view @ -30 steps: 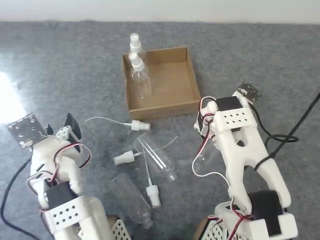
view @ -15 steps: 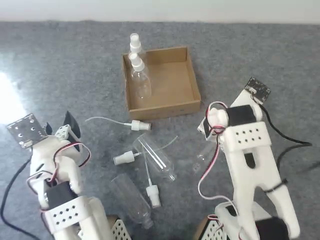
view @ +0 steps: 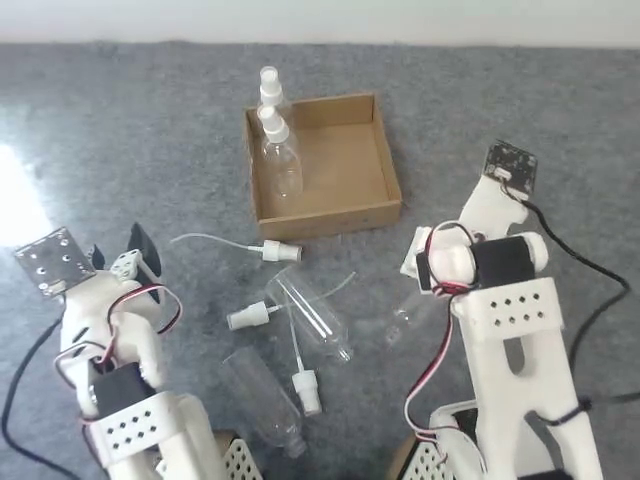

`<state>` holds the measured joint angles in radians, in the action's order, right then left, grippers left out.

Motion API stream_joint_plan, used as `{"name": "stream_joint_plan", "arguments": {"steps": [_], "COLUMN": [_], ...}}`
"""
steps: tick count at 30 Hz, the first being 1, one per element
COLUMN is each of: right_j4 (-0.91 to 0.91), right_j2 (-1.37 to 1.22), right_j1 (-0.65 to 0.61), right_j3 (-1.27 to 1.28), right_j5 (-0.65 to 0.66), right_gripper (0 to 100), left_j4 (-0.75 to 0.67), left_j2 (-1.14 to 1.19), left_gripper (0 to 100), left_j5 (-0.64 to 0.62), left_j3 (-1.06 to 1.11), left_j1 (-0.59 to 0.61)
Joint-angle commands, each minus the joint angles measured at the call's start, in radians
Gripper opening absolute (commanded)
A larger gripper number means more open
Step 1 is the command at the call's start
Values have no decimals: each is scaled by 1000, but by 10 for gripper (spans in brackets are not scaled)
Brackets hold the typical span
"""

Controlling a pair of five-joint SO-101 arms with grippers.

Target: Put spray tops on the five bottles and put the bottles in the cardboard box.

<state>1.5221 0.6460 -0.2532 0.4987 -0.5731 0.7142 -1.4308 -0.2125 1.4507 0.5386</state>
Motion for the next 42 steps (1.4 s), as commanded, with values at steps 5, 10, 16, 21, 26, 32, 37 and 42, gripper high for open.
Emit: {"name": "stream_joint_plan", "arguments": {"steps": [5,10,16,21,26,32,37,42], "right_j4": [1,12,1,1,12,24,45,44], "right_j2": [134,163,170,162,160,160,160,160], "right_j1": [5,4,5,4,4,-19,-91,-122], "right_j3": [-44,-31,31,46,49,61,160,221], "right_j5": [84,287,806,1111,1264,1393,1571,1680], "right_gripper": [192,195,191,195,284,394,395,395], "left_j4": [-26,-26,-26,-26,-26,-26,-26,-28], "left_j2": [-9,-9,-9,-9,-9,-9,-9,-9], "left_gripper": [209,209,209,209,209,209,209,209], "left_j5": [2,2,2,2,2,2,2,2], "left_j3": [-10,-10,-10,-10,-10,-10,-10,-10], "left_j1": [6,6,6,5,5,3,3,3]}}
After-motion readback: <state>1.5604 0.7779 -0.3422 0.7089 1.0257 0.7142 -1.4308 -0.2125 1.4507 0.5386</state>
